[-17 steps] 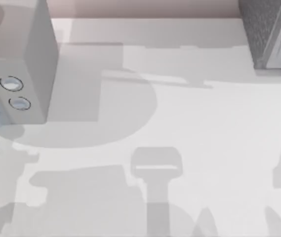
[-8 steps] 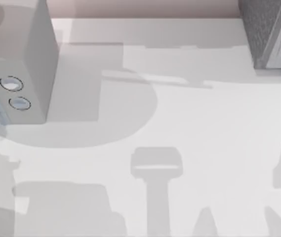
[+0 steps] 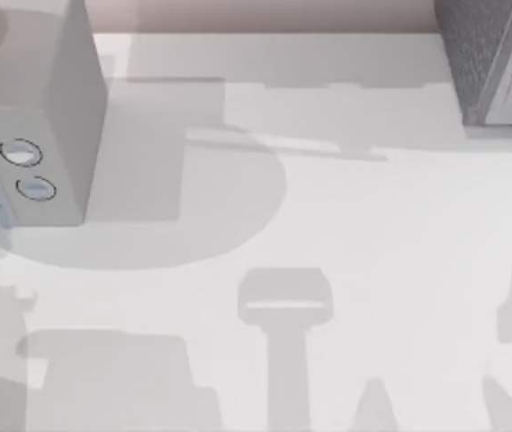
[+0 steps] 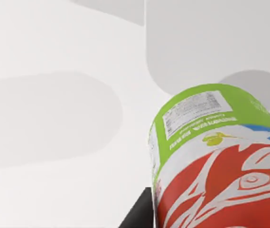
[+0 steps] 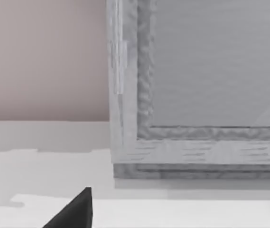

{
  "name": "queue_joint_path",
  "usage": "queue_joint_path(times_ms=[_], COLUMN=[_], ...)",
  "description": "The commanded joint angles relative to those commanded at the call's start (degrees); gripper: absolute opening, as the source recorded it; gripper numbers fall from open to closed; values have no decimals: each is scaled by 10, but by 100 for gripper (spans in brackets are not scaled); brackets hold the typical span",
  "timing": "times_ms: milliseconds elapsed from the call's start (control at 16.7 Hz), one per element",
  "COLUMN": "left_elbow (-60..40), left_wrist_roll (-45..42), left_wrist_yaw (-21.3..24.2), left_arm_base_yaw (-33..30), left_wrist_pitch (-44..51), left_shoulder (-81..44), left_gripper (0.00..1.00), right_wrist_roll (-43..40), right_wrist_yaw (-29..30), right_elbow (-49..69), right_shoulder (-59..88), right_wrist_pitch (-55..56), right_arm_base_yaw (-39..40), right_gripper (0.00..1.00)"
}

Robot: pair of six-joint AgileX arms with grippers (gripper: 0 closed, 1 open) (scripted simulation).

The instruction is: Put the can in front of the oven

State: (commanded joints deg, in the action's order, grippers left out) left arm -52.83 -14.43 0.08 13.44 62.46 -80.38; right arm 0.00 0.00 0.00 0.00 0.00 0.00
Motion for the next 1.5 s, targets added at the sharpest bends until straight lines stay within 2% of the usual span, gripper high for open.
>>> queue_joint_path(times_ms=[180,960,1500], left_elbow=[0,0,0], left_wrist_roll=[0,0,0], left_wrist_yaw=[0,0,0], left_arm_base_yaw=[0,0,0], left_wrist_pitch=[0,0,0], left_shoulder=[0,0,0], left_gripper=[0,98,100], right_wrist_roll=[0,0,0], right_wrist_yaw=[0,0,0], right_elbow=[0,0,0], right_shoulder=[0,0,0], right_wrist_pitch=[0,0,0], right_arm_base_yaw=[0,0,0], right_gripper=[100,100,100])
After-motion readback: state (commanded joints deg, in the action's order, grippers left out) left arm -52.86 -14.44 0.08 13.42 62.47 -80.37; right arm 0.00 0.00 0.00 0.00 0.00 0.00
